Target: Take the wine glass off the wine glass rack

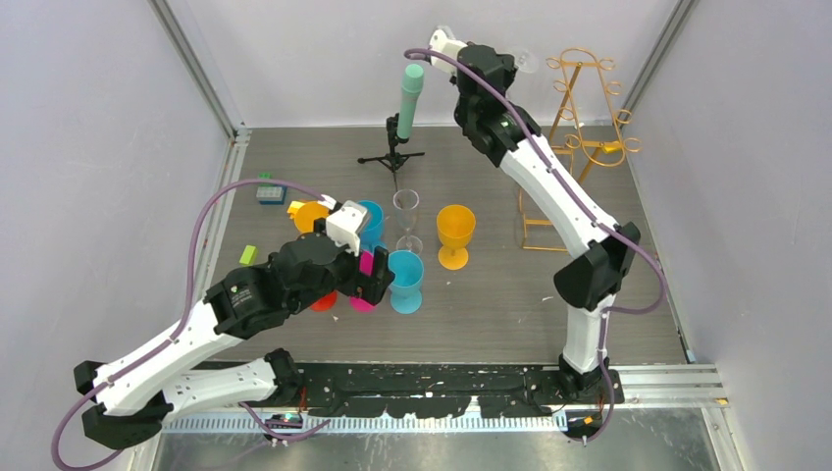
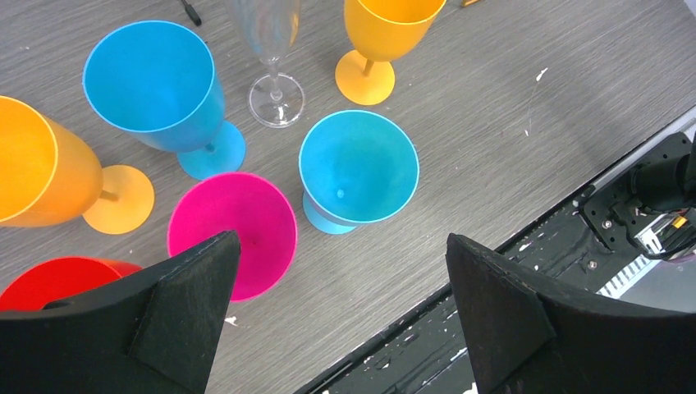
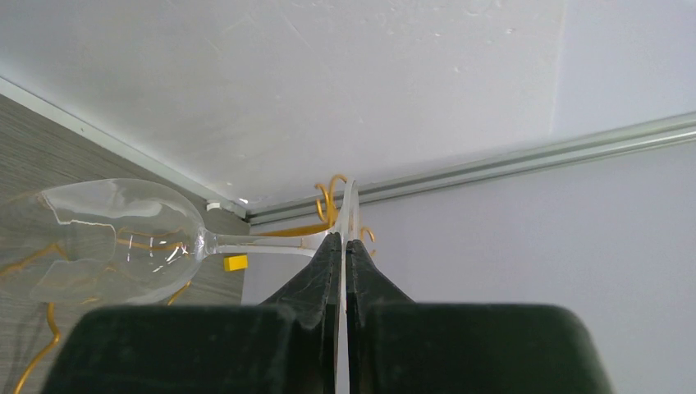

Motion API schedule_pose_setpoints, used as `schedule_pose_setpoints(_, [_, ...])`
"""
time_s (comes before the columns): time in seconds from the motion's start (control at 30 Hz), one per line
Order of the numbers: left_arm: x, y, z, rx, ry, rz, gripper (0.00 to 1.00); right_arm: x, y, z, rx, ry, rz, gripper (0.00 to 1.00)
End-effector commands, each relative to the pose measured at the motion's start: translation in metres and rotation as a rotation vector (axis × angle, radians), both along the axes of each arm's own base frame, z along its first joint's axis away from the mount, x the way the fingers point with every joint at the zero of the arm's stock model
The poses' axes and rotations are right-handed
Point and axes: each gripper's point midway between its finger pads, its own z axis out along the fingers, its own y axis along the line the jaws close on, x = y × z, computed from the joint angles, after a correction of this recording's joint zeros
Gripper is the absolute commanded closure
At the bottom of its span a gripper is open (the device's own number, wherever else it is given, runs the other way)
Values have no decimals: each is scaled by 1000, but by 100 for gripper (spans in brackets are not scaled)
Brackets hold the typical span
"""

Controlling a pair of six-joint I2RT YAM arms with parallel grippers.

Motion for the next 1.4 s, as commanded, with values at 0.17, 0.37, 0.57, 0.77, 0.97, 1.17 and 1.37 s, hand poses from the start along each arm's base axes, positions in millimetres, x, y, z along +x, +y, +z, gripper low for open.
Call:
schedule_pose_setpoints(0.17, [0,-16,35,-158,-21,-4,0,-89,-14,72,39,-101,23,100])
schedule_pose_setpoints(0.37, [10,-35,54,-211,-43,-8,0,-135,-6,82,41,-111,76,100])
schedule_pose_setpoints(0.57, [33,-75,103,-247,-327,-151,0,-173,1,84,53,-92,122,100])
schedule_pose_setpoints(0.77, [62,-100,149,-228,-676,-182,0,-192,2,84,75,-84,133,100])
schedule_pose_setpoints(0.97, [87,-122,160,-275,-791,-122,0,-204,5,83,85,-80,143,100])
schedule_pose_setpoints(1.17, [102,-115,134,-522,-472,-2,0,-209,2,87,124,-92,144,99])
schedule_pose_setpoints(1.37, [125,-98,114,-921,-54,82,1,-211,2,89,174,-95,146,100])
